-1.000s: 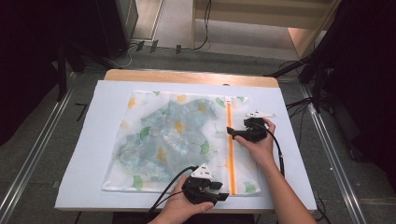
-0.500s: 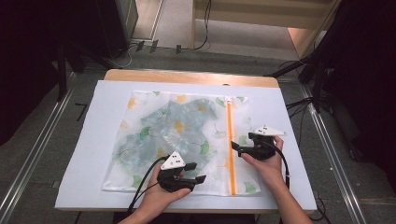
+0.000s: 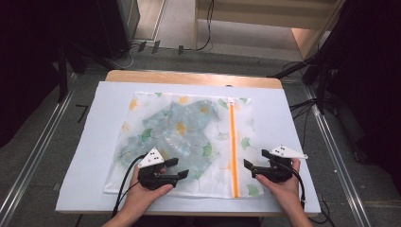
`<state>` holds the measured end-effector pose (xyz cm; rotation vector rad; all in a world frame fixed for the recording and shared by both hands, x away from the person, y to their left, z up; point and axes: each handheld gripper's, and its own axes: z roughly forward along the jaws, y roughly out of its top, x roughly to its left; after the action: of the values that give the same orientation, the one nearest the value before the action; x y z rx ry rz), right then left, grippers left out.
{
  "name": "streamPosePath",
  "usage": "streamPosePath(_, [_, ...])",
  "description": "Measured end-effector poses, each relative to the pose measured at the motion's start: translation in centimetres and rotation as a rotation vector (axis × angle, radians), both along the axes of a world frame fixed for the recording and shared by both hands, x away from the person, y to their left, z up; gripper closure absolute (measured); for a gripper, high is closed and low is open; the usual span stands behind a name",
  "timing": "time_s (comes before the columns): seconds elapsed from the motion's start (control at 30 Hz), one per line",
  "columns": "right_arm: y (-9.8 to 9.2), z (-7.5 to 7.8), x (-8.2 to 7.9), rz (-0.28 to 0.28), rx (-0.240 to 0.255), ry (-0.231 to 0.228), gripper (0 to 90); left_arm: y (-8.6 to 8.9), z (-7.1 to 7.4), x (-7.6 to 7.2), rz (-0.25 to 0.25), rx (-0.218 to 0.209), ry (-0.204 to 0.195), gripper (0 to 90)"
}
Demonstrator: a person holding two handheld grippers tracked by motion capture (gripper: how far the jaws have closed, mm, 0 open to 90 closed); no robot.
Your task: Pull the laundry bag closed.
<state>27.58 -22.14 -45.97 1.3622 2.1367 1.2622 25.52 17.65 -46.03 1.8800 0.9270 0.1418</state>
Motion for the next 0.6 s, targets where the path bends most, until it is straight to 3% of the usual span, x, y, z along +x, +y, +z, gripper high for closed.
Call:
streamPosePath(0.1, [-0.4,0.4,-1.2,0.002,0.003,-0.011,14.1,1.2,0.3,0.3,0.021,-0.024,0.004,35.5])
streamPosePath(0.33, [-1.8,0.7,-3.1,-0.005,0.031,0.003,14.1,3.9,0.7,0.3,0.086,-0.011,-0.028,32.0])
streamPosePath(0.5, [-3.0,0.9,-4.3,-0.028,0.031,-0.005,14.2,5.3,1.5,0.3,0.133,0.005,-0.031,14.5])
streamPosePath(0.6, [-3.8,1.1,-4.8,-0.043,0.038,-0.010,14.1,6.6,1.8,0.1,0.103,-0.006,-0.039,6.5])
